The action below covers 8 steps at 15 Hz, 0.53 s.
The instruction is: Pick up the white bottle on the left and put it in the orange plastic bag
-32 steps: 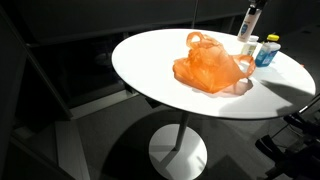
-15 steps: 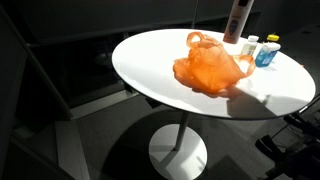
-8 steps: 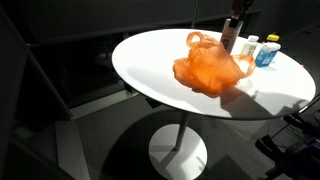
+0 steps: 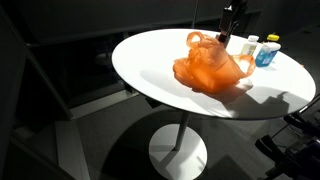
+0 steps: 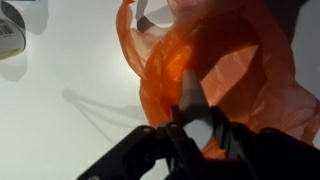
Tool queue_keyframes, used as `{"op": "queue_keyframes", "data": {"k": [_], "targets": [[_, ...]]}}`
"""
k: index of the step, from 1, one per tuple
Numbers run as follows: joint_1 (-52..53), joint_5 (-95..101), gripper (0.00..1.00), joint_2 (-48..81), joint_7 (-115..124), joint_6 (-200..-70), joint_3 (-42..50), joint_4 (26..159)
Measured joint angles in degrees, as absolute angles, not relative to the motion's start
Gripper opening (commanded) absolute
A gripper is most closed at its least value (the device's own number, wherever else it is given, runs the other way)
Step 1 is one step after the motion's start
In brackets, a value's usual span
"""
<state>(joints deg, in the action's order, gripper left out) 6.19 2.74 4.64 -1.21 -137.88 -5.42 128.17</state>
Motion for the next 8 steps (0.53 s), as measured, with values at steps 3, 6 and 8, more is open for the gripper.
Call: {"op": "queue_keyframes", "data": {"k": [3, 6, 8], "targets": [[6.11, 3.25, 0.59, 5.71, -1.12, -139.83, -5.08, 128.73], [6.03, 4.78, 0.73, 6.13, -0.01, -140.19, -4.55, 128.96], [5.99, 5.12, 0.89, 6.01, 0.49, -140.04, -4.05, 128.95]]}}
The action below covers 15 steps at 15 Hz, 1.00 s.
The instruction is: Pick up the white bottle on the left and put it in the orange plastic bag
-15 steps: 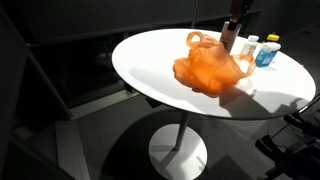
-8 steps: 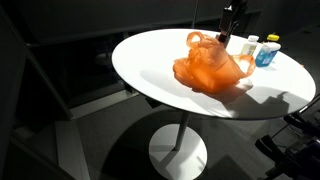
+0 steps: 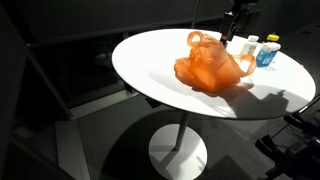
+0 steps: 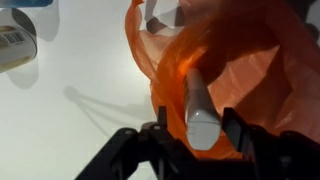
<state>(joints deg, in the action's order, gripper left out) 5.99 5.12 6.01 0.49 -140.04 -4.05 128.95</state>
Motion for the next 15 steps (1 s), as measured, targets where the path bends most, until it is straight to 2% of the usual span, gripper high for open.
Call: {"op": "queue_keyframes", "data": {"k": [1, 2, 15], "targets": [[5.93, 5.12, 0.97, 5.80, 0.64, -139.65, -3.77, 128.93], [5.82, 5.12, 1.00, 5.44, 0.79, -138.95, -3.45, 128.86], [0.92, 7.23, 1.00, -3.59, 3.55, -113.93, -0.55, 125.43]]}}
